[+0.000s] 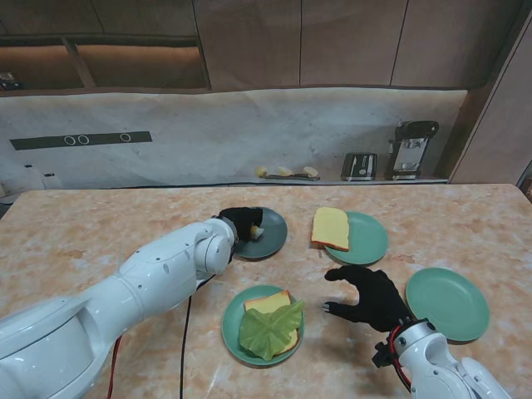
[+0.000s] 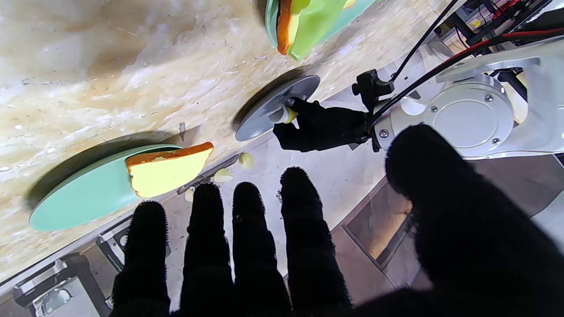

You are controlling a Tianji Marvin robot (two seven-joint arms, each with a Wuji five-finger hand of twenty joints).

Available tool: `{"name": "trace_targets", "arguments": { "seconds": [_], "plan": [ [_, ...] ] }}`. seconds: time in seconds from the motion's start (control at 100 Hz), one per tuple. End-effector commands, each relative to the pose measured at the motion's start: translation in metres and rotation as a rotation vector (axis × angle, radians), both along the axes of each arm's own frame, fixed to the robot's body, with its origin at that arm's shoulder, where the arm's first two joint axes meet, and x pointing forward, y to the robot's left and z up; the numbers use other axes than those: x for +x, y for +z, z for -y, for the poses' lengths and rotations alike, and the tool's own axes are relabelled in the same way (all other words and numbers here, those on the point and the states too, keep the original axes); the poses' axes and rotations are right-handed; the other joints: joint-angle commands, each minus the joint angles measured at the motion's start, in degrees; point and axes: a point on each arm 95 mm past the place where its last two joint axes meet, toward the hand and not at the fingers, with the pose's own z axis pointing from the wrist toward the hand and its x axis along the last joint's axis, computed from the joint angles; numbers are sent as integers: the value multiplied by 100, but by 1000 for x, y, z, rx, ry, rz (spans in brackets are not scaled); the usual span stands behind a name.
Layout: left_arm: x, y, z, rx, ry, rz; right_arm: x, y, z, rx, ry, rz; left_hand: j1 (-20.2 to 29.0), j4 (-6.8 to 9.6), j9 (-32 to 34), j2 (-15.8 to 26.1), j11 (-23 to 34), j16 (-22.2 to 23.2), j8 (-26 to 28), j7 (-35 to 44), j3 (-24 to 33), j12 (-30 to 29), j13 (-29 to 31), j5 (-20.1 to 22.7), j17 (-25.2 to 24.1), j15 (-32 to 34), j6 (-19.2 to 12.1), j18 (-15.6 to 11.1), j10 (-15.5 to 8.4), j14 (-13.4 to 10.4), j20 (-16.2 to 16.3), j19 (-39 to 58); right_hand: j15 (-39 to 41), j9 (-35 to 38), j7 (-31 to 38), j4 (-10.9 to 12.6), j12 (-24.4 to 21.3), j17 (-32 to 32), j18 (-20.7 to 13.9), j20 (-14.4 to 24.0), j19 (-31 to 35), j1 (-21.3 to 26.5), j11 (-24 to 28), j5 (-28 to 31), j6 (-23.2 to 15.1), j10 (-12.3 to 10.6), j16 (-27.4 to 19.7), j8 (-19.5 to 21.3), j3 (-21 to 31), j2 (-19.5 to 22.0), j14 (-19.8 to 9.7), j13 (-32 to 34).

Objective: Prepare sandwich (Bread, lettuce, and egg)

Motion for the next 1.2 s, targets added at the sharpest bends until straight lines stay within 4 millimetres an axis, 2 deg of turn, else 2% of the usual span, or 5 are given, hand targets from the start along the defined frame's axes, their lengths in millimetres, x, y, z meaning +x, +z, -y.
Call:
{"name": "trace_targets", "arguments": {
  "seconds": [0.0, 0.28, 0.51, 0.85, 1.19],
  "plan": [
    [0, 2, -4, 10, 0, -3, -3, -2, -3, -4, 21, -15, 350, 170, 200, 117, 107, 19, -22, 256, 35, 92, 50, -44, -51, 57, -42, 48, -87, 95, -64, 58, 49, 132, 6, 156, 62, -1, -63, 22, -57, -131, 43, 16, -13, -125, 131, 9, -99, 74, -129, -23],
    [-8, 20, -11, -39, 6, 49, -3, -3, -6, 11, 48, -5, 385, 195, 292, 75, 85, 17, -22, 263, 26, 84, 134, 10, 29, 55, -18, 81, -47, 123, -80, 88, 47, 106, 11, 156, 57, 3, -94, 19, -72, -142, 31, 0, -39, -143, 130, 10, -98, 54, -154, -53],
    [-24, 34, -16, -96, 4, 63, -6, -3, -10, 27, 89, 4, 363, 217, 348, 20, 74, 28, 7, 279, 126, 95, 190, 51, 47, 35, -1, 126, -29, 165, -91, 108, 57, 116, 20, 153, 57, -4, -102, 18, -87, -166, 30, 4, -50, -147, 135, 11, -85, 35, -166, -56],
    [-65, 55, -30, -175, -38, 22, -10, -7, -18, 83, 114, 10, 350, 220, 471, -85, 25, 60, -21, 199, 219, 82, 267, 126, 72, 32, 22, 202, 37, 246, -73, 153, 57, 120, 28, 149, 57, 7, -103, 19, -118, -178, 24, 4, -54, -160, 132, 11, -68, 21, -173, -58],
    [-107, 65, -51, -194, -110, -42, -16, -9, -28, 135, 174, -5, 332, 215, 493, -122, -18, 86, -28, 131, 264, 108, 281, 164, 57, 18, 27, 215, 33, 261, -51, 157, 60, 132, 41, 140, 58, 10, -93, 21, -161, -202, 22, 13, -62, -167, 132, 12, -40, -24, -173, -52]
  ]
}}
